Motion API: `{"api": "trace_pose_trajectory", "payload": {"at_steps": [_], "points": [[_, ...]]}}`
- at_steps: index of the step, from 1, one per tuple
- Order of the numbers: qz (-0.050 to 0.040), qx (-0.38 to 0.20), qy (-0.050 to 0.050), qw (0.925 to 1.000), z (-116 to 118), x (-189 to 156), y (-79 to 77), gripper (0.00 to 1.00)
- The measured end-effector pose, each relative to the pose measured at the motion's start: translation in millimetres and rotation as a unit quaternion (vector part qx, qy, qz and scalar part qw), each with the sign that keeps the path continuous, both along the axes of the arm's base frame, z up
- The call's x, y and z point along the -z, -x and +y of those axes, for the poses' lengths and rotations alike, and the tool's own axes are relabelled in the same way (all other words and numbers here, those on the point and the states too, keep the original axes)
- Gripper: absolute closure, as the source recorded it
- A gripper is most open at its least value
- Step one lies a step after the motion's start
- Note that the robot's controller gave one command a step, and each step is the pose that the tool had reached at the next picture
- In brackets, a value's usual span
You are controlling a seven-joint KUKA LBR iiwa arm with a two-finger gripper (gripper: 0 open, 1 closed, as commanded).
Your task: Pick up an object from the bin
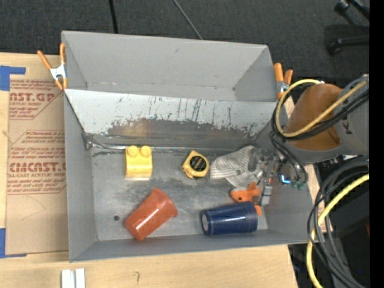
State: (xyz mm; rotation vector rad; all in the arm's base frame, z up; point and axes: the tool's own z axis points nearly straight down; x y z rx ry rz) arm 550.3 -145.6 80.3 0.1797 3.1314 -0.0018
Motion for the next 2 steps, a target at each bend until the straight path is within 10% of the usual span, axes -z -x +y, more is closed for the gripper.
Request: {"api": "trace_pose_trajectory", "payload": {"at_steps": [1,2], "points": [[-0.0057,-0.001,0.0,1.0,-2.5,24.7,-2.7,1.0],[-0.0053,-0.001,0.0,1.0,-2.7,22.2,-2.1,1.0]]}}
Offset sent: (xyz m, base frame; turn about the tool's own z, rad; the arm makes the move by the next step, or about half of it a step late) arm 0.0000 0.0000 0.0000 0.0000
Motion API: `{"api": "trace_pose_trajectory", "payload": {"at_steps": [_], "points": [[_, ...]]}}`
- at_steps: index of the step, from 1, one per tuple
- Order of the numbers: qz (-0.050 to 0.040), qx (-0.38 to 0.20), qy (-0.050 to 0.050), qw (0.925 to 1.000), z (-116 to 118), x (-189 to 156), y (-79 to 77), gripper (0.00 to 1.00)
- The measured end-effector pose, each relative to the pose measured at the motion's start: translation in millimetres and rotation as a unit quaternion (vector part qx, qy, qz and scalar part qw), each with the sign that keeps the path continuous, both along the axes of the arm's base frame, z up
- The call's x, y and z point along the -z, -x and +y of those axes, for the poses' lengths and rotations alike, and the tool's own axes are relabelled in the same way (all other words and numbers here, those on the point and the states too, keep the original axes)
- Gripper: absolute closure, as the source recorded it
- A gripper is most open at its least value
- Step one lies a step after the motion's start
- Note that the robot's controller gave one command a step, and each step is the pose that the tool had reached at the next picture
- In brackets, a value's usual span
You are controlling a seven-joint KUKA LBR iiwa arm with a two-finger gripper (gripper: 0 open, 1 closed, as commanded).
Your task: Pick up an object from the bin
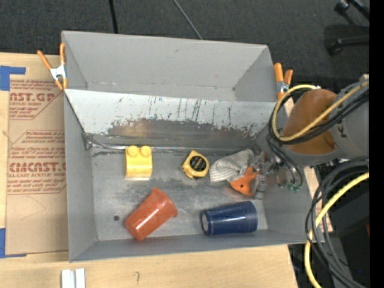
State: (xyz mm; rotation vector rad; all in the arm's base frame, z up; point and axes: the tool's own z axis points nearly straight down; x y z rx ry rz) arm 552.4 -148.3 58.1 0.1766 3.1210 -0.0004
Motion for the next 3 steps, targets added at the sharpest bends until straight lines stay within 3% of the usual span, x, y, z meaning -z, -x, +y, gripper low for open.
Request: {"api": "trace_pose_trajectory", "payload": {"at_steps": [3], "points": [[0.0086,0.0,-0.002,1.0,1,-33,3.2,1.0]]}}
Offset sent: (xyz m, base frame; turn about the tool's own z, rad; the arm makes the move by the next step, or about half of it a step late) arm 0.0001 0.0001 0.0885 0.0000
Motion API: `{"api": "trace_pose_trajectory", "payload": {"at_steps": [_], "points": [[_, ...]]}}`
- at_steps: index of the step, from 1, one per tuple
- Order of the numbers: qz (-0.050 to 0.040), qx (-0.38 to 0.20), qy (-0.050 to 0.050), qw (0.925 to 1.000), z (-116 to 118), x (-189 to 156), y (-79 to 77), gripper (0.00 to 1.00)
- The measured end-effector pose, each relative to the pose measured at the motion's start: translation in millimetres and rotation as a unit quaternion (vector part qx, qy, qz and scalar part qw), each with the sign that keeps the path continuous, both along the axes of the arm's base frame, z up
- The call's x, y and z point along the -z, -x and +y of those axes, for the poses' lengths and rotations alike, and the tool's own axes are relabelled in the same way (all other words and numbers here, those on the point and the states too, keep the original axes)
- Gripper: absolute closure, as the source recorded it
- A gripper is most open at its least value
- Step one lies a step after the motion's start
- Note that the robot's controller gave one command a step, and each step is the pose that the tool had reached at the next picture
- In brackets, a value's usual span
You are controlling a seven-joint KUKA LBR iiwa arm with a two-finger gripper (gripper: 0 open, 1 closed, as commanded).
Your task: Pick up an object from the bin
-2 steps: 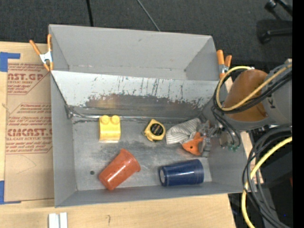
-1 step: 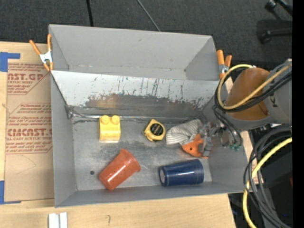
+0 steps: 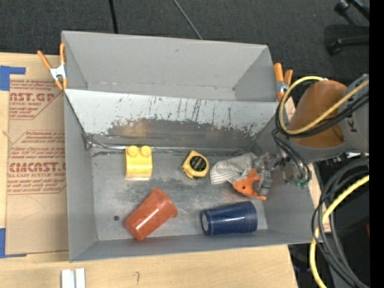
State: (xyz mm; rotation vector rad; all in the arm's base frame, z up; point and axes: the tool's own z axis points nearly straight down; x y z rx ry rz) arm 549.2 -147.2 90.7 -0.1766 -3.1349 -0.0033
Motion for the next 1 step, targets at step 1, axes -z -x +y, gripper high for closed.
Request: {"api": "trace_pose_trajectory", "payload": {"at_steps": [1], "points": [[-0.0026,0.0,0.001,1.0,-0.5,-14.9,-1.6,1.0]]}}
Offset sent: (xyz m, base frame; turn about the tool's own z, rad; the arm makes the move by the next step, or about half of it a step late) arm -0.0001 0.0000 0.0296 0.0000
